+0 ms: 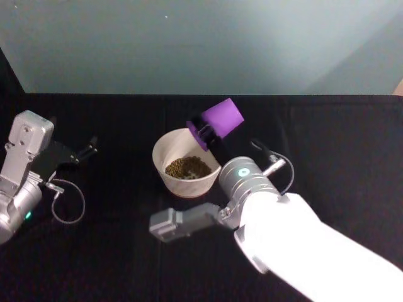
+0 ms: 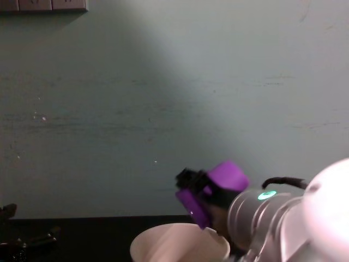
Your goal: Pick up the cup and pour the mung beans from the cup into the bowl.
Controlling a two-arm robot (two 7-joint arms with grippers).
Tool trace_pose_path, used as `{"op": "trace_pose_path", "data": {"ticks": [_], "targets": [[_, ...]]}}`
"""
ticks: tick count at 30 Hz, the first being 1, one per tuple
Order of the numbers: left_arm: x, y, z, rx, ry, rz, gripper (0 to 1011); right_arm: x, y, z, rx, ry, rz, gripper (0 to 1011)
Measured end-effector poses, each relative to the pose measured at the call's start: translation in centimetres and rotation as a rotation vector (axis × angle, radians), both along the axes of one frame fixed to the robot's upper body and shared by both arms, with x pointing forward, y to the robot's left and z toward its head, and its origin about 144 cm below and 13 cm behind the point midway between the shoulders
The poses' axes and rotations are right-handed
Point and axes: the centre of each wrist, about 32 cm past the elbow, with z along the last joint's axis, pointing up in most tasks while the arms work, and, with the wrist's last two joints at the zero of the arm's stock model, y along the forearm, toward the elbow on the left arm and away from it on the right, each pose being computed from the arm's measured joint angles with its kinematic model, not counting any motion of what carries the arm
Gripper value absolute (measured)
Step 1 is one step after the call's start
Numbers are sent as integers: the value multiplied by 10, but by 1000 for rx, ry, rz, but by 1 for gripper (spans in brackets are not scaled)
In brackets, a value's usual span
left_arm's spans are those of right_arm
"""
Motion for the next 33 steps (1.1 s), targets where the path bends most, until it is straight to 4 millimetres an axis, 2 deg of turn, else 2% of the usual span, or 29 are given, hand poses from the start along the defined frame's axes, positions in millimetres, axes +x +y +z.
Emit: {"op": "trace_pose_path", "data": {"ticks": [5,18,24,33], "targets": [[0,0,0,0,0,0,1000,-1,-18,8,302,40,-24,738],[0,0,0,0,0,0,1000,0,-52,14,783,146,-101,738],[0,0,0,0,0,0,1000,3,-77,16,1066,242,-115,738],[0,0,0,0,0,0,1000,10,-109,12,1299,348,-87,738]]}}
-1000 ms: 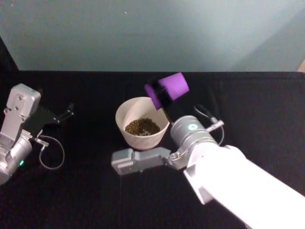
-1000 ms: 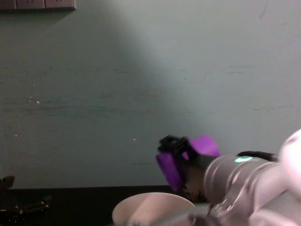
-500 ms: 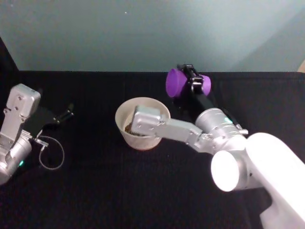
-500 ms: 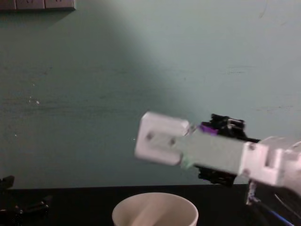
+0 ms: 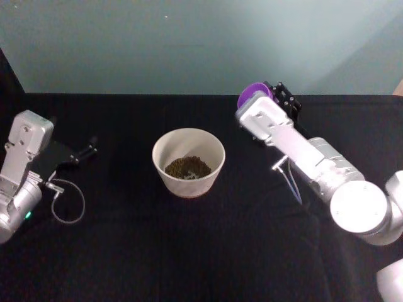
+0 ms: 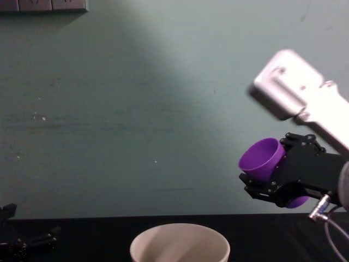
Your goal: Pick up the cup and pour the mung beans from the cup into the bowl.
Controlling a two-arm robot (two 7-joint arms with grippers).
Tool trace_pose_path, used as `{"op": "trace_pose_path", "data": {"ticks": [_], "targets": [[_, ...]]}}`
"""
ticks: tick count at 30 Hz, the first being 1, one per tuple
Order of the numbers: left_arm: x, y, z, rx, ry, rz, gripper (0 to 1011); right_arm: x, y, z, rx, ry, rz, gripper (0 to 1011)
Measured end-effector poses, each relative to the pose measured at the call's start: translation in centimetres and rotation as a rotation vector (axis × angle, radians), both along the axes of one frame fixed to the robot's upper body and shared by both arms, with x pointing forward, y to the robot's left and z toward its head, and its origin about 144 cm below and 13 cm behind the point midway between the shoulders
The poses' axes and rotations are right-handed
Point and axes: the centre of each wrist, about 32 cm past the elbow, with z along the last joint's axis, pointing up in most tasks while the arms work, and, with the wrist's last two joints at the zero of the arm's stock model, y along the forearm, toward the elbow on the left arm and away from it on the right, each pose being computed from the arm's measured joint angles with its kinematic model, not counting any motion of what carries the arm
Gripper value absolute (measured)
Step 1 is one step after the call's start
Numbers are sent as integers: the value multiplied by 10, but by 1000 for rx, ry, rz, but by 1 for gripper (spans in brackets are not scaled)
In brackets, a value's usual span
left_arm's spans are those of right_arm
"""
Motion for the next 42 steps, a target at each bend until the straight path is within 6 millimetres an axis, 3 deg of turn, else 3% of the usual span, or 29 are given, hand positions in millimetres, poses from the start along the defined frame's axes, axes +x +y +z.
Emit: {"op": "trace_pose_path", "data": {"ticks": [14,20,42], "targets": [[0,0,0,0,0,0,1000,17,-43,-39,375,76,125,738],[0,0,0,0,0,0,1000,27,-58,-68,507,139,164,738],[0,0,0,0,0,0,1000,57,-78,-133,659,212,317,738]]}}
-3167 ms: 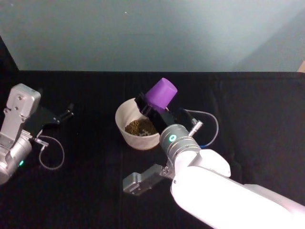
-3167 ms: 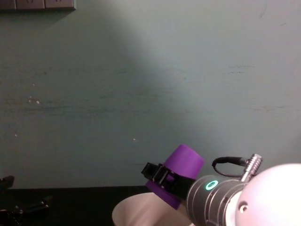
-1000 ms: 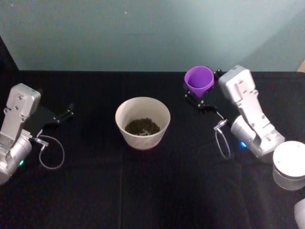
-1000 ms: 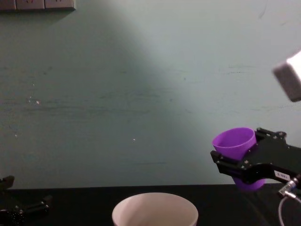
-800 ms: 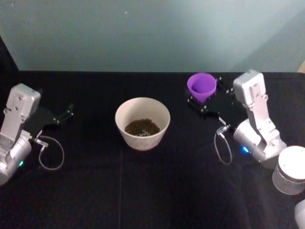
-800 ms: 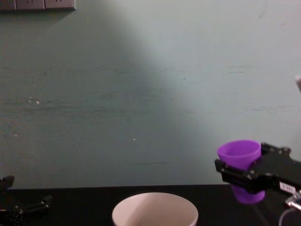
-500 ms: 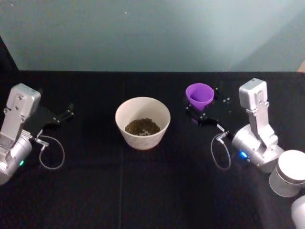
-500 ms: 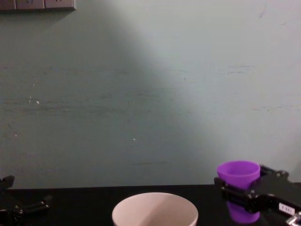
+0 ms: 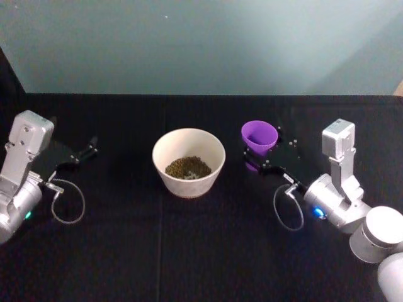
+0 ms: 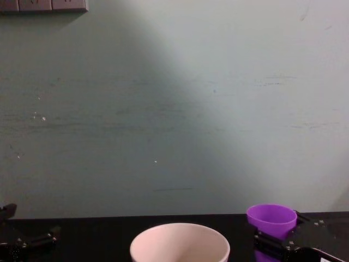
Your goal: Pick up the cup and pour the mung beans from the cup into the bowl.
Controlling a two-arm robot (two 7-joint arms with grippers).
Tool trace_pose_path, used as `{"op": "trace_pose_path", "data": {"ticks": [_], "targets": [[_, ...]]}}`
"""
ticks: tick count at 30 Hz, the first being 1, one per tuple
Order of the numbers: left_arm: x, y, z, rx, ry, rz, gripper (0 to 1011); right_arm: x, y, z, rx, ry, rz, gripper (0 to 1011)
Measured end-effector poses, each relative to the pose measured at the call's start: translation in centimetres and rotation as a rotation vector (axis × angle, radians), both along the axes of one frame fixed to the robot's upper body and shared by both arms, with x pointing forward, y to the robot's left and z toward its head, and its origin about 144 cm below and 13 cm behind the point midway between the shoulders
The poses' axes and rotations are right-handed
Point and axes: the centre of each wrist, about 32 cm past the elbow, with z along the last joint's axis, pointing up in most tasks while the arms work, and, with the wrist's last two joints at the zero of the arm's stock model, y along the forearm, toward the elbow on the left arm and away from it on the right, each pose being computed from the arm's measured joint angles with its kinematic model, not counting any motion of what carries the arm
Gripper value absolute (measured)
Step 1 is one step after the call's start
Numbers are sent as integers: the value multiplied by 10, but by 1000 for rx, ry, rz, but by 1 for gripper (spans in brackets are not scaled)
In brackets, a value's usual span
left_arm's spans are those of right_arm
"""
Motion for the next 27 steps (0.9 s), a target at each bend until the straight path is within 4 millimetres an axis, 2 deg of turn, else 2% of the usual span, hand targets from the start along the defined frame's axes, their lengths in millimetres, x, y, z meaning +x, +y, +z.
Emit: {"op": "trace_pose_path", "data": {"ticks": [8,27], "targets": [[0,0,0,0,0,0,1000,3,1,-8,36,4,14,738],[0,0,0,0,0,0,1000,10,2,0,2,116,33,738]]}}
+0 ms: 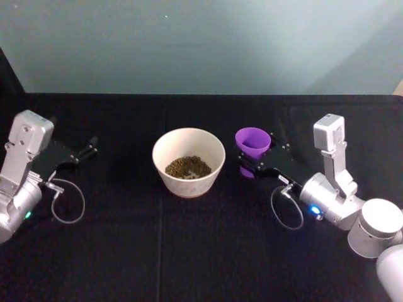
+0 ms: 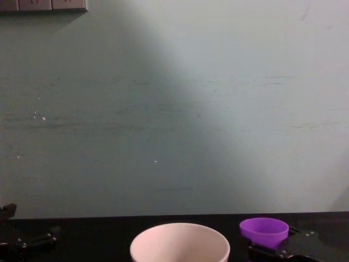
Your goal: Pick up the cup and pour the mung beans from the cup into the bowl.
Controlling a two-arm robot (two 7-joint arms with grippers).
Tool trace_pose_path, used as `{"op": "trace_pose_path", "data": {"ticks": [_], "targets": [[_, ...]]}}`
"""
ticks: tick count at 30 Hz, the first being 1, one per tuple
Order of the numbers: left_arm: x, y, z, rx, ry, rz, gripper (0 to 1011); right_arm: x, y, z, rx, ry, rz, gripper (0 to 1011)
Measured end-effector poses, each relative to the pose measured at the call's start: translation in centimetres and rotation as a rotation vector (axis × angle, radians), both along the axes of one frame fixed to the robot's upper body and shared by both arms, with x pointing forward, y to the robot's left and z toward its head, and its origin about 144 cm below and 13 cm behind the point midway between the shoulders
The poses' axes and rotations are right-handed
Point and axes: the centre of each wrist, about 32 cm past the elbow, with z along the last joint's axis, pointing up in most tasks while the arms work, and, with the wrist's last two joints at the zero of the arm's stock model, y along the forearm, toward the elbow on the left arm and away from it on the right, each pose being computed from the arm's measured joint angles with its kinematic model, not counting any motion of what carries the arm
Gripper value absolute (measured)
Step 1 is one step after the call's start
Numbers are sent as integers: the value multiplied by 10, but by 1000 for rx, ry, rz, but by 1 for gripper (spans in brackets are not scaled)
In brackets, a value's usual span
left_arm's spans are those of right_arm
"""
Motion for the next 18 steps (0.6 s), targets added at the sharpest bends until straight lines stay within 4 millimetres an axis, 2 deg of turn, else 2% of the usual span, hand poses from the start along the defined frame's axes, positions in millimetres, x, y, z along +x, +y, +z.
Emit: {"op": "trace_pose_path", "data": {"ticks": [13,18], "targets": [[0,0,0,0,0,0,1000,-2,-1,2,-25,13,-14,739],[0,0,0,0,0,0,1000,-3,-3,3,-29,16,-16,842]]}}
